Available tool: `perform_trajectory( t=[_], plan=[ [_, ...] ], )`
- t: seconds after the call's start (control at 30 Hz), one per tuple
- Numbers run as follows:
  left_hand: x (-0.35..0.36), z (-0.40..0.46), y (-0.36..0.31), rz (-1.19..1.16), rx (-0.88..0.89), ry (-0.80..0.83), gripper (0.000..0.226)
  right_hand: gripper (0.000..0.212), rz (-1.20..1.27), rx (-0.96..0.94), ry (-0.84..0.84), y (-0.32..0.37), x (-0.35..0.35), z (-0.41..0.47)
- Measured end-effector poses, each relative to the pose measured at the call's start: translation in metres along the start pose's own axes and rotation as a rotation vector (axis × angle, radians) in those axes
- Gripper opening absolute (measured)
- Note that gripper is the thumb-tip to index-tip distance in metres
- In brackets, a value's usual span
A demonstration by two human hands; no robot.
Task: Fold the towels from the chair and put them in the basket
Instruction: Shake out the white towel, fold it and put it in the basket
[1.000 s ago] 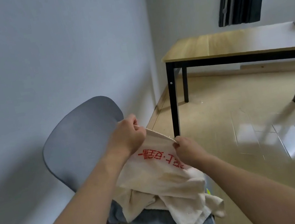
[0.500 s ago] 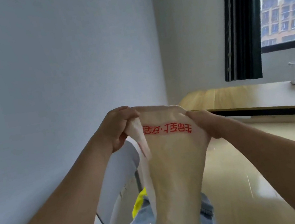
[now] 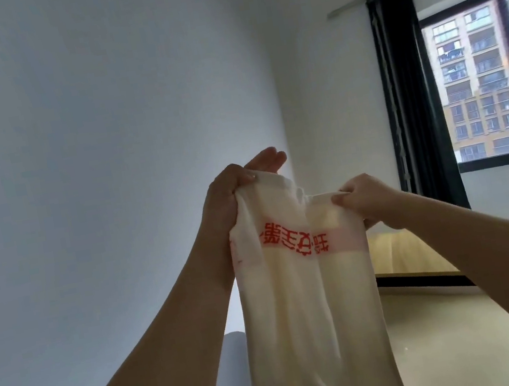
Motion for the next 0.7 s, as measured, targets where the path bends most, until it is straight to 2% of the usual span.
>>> perform_trajectory(
  t=[0.13,0.23,0.33,0.43,0.5,0.6,0.67,0.7],
  plan=[
    [0.014,0.013,-0.034,-0.111,0.086,0.02,0.051,0.031,-0.116,-0.037,-0.059,0.031,-0.012,0.011],
    [0.013,0.03,-0.054,-0.112,0.109,-0.055,0.039,0.029,-0.131,-0.044,-0.09,0.061,-0.019,0.021],
    [0.008,0.042,-0.075,0.221,0.105,-0.187,0.019,0.032,-0.067,-0.086,-0.05,0.095,-0.023,0.026],
    [0.003,0.054,-0.096,0.648,0.11,-0.277,0.031,0.023,0.122,-0.088,0.108,0.12,-0.021,0.021],
    [-0.001,0.061,-0.107,0.847,0.054,-0.288,0.032,0.019,0.108,-0.124,0.19,0.132,-0.019,0.017],
    [-0.008,0.067,-0.119,0.978,0.022,-0.306,0.036,0.015,-0.095,-0.345,0.152,0.149,-0.017,0.016],
    [-0.013,0.066,-0.127,0.967,0.037,-0.302,0.032,0.019,-0.301,-0.523,0.068,0.159,-0.018,0.016],
    [-0.015,0.064,-0.131,0.948,0.038,-0.272,0.034,0.019,-0.338,-0.554,0.047,0.163,-0.018,0.015]
  ],
)
Point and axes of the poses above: each hand's wrist, its own z-axis towards the middle knuckle, its own x-axis out of the palm, y = z × x, the point moved 2 cm from there along z, towards the middle knuckle, and after that the axes turned 14 degrees about z, right-handed, at the moved point
